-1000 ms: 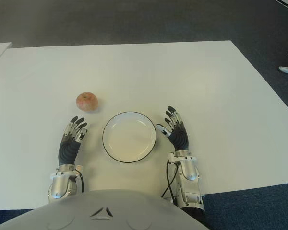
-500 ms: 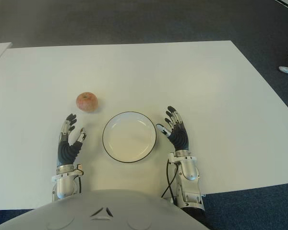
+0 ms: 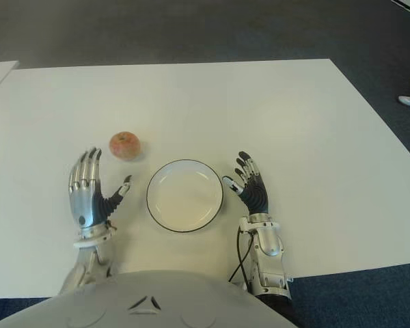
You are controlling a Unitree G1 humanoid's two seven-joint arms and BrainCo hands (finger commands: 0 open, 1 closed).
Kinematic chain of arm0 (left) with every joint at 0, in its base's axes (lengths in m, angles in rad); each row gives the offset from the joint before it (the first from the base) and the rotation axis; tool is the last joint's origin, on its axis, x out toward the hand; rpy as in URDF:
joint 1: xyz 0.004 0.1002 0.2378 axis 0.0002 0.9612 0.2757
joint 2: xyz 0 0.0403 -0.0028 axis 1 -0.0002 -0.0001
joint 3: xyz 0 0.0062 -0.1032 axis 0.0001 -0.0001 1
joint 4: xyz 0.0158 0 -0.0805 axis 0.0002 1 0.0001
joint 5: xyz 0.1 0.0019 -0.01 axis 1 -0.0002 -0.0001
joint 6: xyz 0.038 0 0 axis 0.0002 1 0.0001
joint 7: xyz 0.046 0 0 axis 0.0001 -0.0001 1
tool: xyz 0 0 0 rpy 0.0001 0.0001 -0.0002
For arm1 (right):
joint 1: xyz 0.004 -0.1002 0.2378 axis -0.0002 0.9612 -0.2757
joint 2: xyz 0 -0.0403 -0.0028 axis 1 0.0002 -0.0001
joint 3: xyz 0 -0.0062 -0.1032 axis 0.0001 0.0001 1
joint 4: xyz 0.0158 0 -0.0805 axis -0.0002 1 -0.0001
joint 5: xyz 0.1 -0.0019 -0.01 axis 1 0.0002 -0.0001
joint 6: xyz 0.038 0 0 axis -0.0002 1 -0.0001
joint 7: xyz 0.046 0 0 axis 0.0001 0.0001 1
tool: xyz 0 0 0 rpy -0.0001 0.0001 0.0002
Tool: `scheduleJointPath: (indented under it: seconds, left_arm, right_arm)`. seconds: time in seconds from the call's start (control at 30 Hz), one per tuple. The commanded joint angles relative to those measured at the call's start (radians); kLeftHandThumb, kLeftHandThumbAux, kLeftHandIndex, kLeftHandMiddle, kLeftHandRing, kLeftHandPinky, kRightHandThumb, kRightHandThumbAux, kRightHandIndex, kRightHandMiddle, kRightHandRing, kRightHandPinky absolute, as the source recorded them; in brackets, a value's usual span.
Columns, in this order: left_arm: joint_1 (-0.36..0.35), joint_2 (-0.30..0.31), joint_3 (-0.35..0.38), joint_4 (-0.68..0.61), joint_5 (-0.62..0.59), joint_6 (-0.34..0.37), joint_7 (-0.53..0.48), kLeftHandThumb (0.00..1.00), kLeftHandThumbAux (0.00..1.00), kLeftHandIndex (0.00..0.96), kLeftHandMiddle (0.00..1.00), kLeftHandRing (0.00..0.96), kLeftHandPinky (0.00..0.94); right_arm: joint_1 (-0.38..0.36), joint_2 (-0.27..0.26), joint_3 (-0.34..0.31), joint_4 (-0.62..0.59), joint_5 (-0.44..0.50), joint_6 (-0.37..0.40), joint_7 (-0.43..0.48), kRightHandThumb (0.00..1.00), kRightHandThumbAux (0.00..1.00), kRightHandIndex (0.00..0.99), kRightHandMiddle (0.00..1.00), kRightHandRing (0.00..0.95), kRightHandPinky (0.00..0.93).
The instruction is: Put the apples into the plate.
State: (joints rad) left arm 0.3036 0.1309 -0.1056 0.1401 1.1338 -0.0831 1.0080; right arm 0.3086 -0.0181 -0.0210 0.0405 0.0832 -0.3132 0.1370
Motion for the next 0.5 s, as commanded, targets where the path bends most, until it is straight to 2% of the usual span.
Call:
scheduleJointPath:
  seconds: [0.03, 0.3, 0.4, 0.5]
  left_arm:
    - [-0.038, 0.036, -0.035, 0.062, 0.028, 0.071, 0.035, 0.3, 0.425, 0.095, 0.095, 0.09, 0.105]
    - [-0.087, 0.104, -0.057, 0.012, -0.012, 0.136, -0.098, 0.302, 0.399, 0.087, 0.061, 0.045, 0.044]
    - [-0.128, 0.132, -0.057, -0.018, -0.041, 0.152, -0.201, 0.303, 0.397, 0.085, 0.057, 0.041, 0.049]
    - [-0.173, 0.154, -0.057, -0.093, -0.072, 0.179, -0.349, 0.299, 0.391, 0.081, 0.059, 0.047, 0.079]
  right_arm:
    - [-0.005, 0.0, -0.003, 0.021, -0.003, 0.011, -0.007, 0.291, 0.675, 0.096, 0.072, 0.063, 0.111]
    - [-0.008, -0.006, -0.002, 0.027, -0.004, 0.007, -0.006, 0.289, 0.673, 0.096, 0.07, 0.066, 0.125]
    - [-0.011, -0.007, -0.002, 0.032, -0.002, 0.007, -0.004, 0.297, 0.673, 0.094, 0.071, 0.067, 0.12]
    - [-0.013, -0.008, -0.002, 0.034, -0.001, 0.008, -0.002, 0.307, 0.672, 0.092, 0.071, 0.066, 0.113]
